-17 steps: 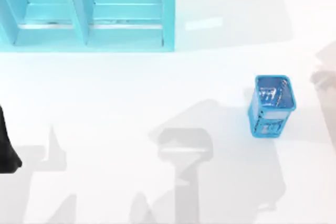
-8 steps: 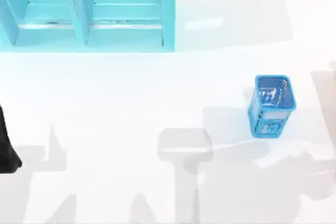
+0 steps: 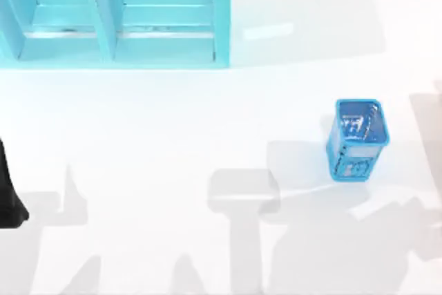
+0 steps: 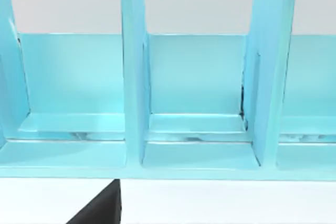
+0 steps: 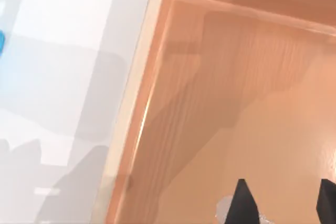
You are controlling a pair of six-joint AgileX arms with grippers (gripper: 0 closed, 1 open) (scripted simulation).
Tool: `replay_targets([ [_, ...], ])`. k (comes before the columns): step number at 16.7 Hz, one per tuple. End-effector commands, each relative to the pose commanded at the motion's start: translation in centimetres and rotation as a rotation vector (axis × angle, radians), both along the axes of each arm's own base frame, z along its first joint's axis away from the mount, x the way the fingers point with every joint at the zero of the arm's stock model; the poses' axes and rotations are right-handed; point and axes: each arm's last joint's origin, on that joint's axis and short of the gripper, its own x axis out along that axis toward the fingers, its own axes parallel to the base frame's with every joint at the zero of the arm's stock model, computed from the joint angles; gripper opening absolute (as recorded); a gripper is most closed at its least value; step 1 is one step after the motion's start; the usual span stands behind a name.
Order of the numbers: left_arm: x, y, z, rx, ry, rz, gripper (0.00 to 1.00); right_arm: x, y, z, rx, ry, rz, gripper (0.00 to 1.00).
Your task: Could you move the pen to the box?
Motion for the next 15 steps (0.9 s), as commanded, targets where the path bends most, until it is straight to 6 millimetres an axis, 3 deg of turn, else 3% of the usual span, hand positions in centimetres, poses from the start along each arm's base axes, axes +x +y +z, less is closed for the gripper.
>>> replay_targets([
  [5, 0.0, 0.0, 0.0, 0.000, 0.000, 0.000, 1.00, 0.8, 0.4, -4.1, -0.012, -0.006, 0.004, 0.00],
  [10, 0.0, 0.0, 0.0, 0.000, 0.000, 0.000, 1.00, 0.8, 0.5, -4.4, -0.012, -0.008, 0.004, 0.00],
  [15, 0.0, 0.0, 0.0, 0.000, 0.000, 0.000, 1.00, 0.8, 0.5, -4.4, -0.012, -0.008, 0.004, 0.38],
])
